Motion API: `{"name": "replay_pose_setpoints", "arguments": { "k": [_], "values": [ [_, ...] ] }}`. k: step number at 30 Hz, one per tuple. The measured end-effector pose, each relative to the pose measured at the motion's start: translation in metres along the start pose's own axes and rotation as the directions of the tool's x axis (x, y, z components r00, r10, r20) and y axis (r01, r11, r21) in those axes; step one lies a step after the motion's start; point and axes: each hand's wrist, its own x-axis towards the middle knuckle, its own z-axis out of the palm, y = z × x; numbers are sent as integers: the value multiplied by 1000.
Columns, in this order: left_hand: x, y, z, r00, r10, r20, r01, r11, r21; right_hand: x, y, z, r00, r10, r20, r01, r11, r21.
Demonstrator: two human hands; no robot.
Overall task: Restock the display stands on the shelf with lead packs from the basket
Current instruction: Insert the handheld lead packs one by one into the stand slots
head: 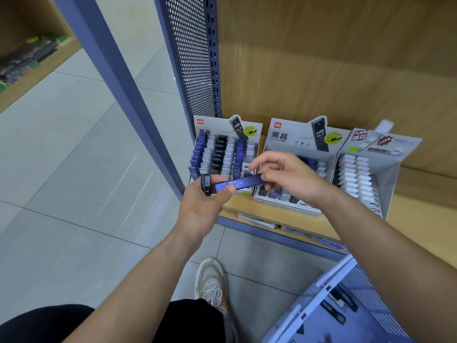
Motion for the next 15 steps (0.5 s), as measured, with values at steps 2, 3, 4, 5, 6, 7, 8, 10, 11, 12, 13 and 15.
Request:
{"name": "replay_pose_setpoints", "arguments": {
  "k": [2, 3, 4, 5, 6, 7, 8, 10, 11, 12, 13, 15],
  "values": [
    [0, 0, 0, 1000, 15, -7, -15, 1000, 3, -2, -2, 2, 999, -10, 53, 11, 999, -31],
    [1, -1, -1, 1000, 19, -11, -19, 1000, 9, -2, -2, 3, 997, -17, 70, 20, 999, -49],
    [1, -1, -1, 1000, 24, -13, -24, 1000, 18, -2, -4, 4, 996, -16, 85, 22, 997, -68],
    [2, -1, -1, 999, 31, -15, -31, 999, 30, -1, -5, 5, 995, -12, 103, 22, 995, -93],
    [2, -1, -1, 999, 37, -16, -37, 998, 44, 0, -6, 6, 993, -2, 122, 17, 993, -121],
    [1, 0, -1, 999, 41, -15, -40, 997, 62, 1, -6, 8, 990, 12, 144, 8, 990, -140],
    [0, 1, 0, 999, 42, -12, -41, 996, 79, 1, -7, 10, 986, 23, 162, 0, 990, -143],
    [-1, 2, 0, 999, 43, -5, -42, 994, 97, 2, -7, 12, 977, 15, 211, 9, 994, -113],
    [-2, 2, 0, 999, 42, -6, -42, 994, 100, 3, -5, 13, 973, 6, 232, 17, 995, -96],
    [-2, 1, 0, 999, 40, -15, -38, 994, 99, 4, -4, 14, 971, 3, 240, 20, 995, -94],
    [-1, 0, -1, 999, 38, -33, -35, 995, 97, 4, -3, 14, 972, -2, 235, 24, 995, -93],
    [0, -2, -2, 997, 38, -66, -30, 994, 107, 7, -3, 12, 984, -7, 178, 24, 995, -94]
  ]
}}
